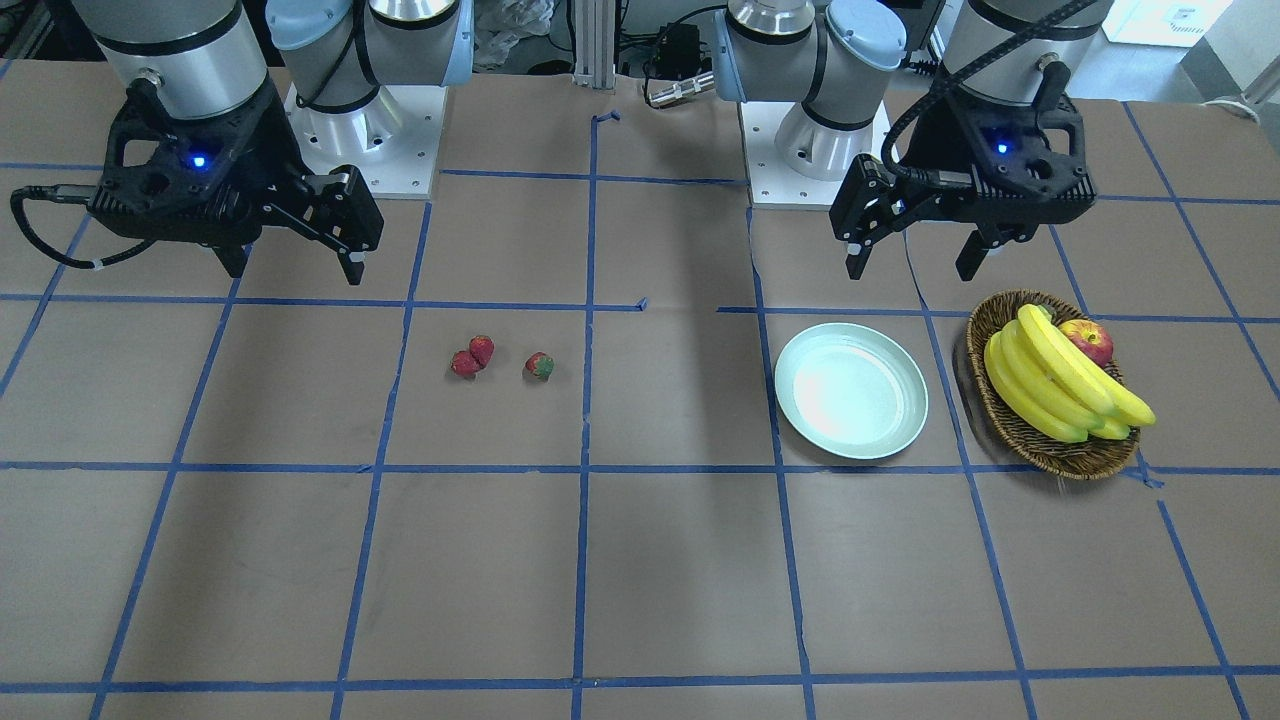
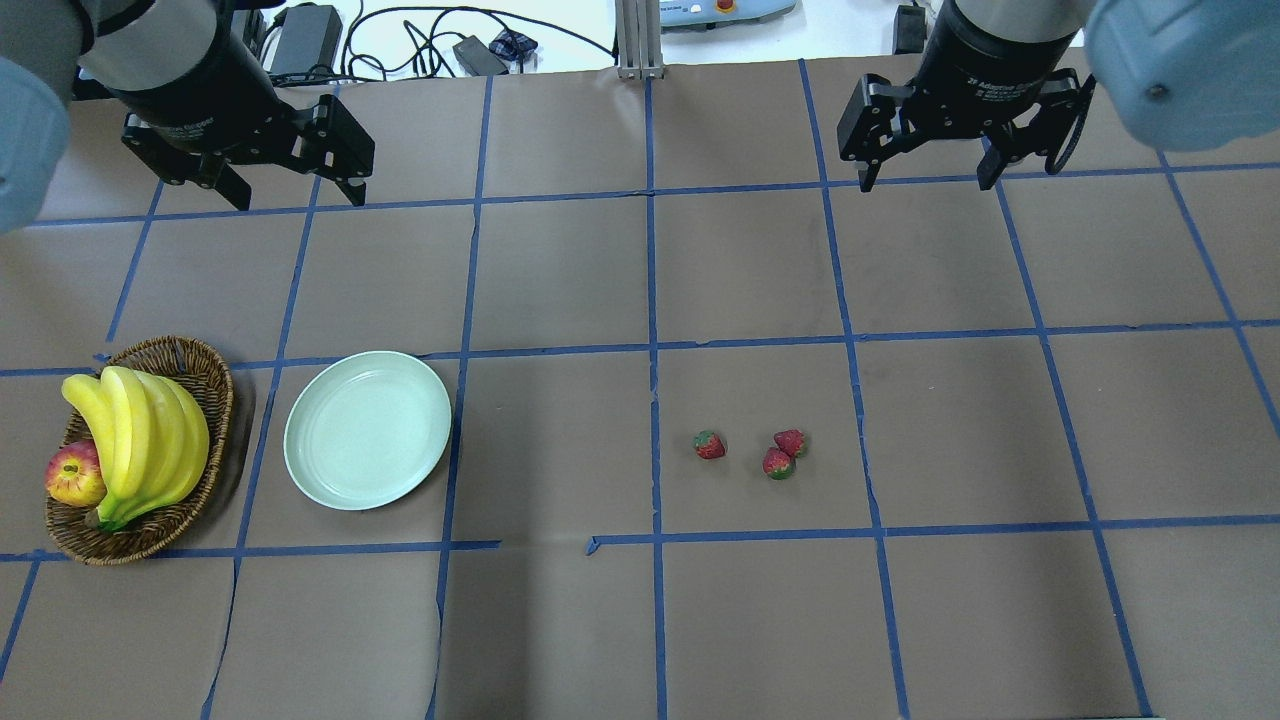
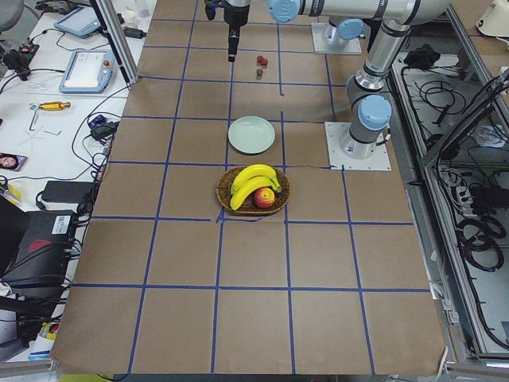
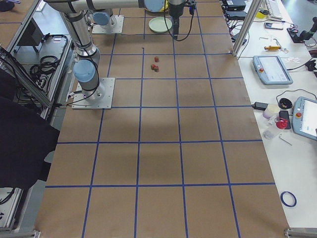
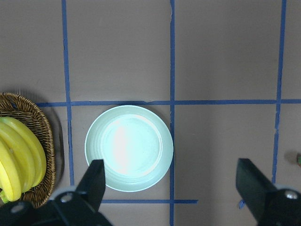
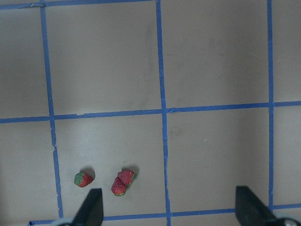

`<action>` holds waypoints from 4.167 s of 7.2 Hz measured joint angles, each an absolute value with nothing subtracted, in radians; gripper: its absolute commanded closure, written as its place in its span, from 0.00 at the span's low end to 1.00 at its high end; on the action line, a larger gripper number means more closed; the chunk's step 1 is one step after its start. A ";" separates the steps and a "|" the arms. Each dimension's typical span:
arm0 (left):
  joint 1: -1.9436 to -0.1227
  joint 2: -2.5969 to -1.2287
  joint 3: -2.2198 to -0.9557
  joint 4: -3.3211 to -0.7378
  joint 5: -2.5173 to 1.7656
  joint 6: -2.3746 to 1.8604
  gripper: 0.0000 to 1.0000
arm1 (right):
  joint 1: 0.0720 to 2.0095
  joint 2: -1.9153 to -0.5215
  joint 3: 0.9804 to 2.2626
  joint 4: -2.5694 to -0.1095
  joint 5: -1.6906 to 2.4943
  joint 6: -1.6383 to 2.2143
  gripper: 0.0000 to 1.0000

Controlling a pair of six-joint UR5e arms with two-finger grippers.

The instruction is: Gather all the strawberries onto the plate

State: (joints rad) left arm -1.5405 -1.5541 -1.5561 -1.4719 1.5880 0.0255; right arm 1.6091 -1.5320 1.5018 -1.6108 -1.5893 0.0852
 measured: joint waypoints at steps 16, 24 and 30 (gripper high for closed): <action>-1.546 -1.565 -1.558 -1.523 1.582 0.038 0.00 | 1.740 -1.442 1.570 -1.649 -1.564 0.095 0.00; -1.546 -1.566 -1.566 -1.521 1.583 0.040 0.00 | 1.909 -1.296 1.996 -2.192 -1.586 0.045 0.00; -1.546 -1.565 -1.572 -1.520 1.583 0.040 0.00 | 1.944 -1.248 2.005 -2.242 -1.573 0.034 1.00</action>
State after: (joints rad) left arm -1.5462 -1.5647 -1.5723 -1.5202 1.5831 0.0399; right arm 1.9436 -1.2477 2.0050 -2.2419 -1.5733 0.0336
